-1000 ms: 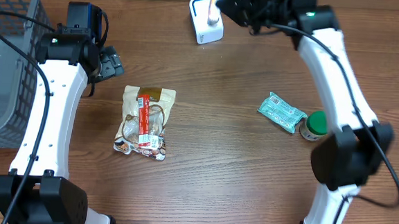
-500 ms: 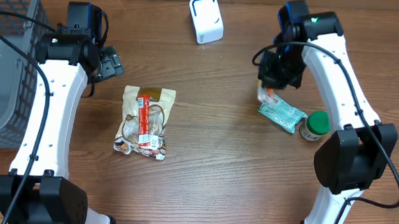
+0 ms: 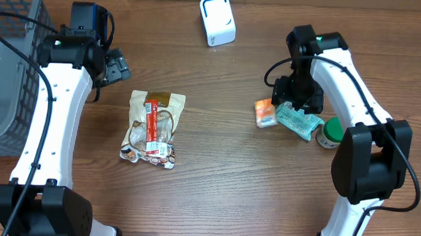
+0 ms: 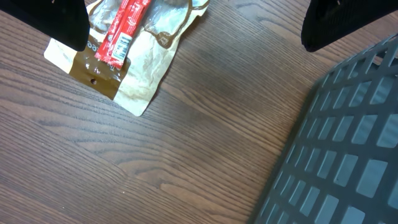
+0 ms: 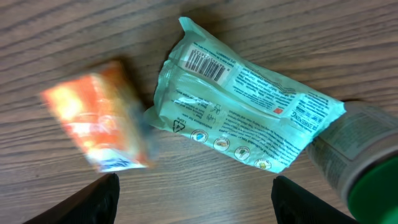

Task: Scan the item barcode
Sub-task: 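Carry the orange pack right and set it beside the teal pack, then move the right gripper left over the clear snack bag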

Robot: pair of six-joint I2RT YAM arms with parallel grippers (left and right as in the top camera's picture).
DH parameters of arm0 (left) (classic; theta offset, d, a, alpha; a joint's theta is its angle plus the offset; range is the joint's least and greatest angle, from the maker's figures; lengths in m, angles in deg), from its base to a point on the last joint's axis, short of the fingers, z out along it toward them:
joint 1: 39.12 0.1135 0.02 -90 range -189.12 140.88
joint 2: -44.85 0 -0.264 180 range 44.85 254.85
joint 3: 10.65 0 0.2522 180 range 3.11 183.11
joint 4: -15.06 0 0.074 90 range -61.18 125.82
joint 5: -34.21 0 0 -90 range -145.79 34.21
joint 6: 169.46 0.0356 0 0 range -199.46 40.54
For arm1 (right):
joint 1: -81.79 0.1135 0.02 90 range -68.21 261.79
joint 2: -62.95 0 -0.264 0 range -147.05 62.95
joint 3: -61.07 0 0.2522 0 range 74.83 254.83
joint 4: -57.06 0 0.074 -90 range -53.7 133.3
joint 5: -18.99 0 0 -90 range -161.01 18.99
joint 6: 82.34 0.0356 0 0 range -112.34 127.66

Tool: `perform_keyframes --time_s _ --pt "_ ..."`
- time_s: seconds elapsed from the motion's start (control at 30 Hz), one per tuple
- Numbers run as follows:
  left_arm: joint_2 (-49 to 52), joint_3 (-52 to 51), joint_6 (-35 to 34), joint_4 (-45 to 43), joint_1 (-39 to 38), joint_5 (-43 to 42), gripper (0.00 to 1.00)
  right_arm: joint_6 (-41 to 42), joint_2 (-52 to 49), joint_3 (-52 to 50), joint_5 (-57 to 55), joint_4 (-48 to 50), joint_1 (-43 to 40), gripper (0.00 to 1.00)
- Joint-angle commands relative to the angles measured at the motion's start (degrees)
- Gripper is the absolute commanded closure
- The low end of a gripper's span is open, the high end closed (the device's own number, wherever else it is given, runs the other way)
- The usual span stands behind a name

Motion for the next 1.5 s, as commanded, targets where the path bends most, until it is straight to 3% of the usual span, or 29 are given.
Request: perform_keyframes --time_s 0.0,0.23,0.4,0.73,0.93,1.03,1.23,1.33,1.47 --pt "-0.5 0.6 -0.2 -0.1 0.0 -0.2 0.0 0.2 -0.1 -0.7 0.5 0.9 -0.1 0.21" --pt "-0.5 0.6 -0.2 -0.1 0.0 -0.2 0.0 0.6 -0.1 -0.8 13.0 6.3 3.7 0.25" --pt "-0.5 0.6 -0.2 -0.1 0.0 -0.2 0.0 4.8 -0.2 -0.8 13.2 13.9 11.6 0.25" --pt "-0.5 0.6 -0.2 -0.1 0.0 -0.2 0.0 5.2 -2.5 -0.8 13.0 31.4 31.8 0.21" --pt "-0.5 0.6 -0.2 -0.1 0.0 -0.2 0.0 8.2 -5.8 -0.8 5.6 37.0 40.3 0.16" --pt "-0.5 0.6 -0.2 -0.1 0.0 -0.2 0.0 9.7 -6.6 -0.8 4.1 37.5 42.3 0.21" --pt "-0.5 0.6 -0.2 -0.1 0.0 -0.2 0.0 11.7 -6.8 -0.8 4.0 37.0 42.9 0.43" --pt "-0.5 0.6 -0.2 -0.1 0.0 -0.2 0.0 12.9 -6.8 -0.8 6.3 36.4 42.9 0.48" --pt "-0.5 0.6 -0.2 -0.1 0.0 -0.2 0.0 13.1 -6.8 -0.8 9.7 35.9 42.9 0.69"
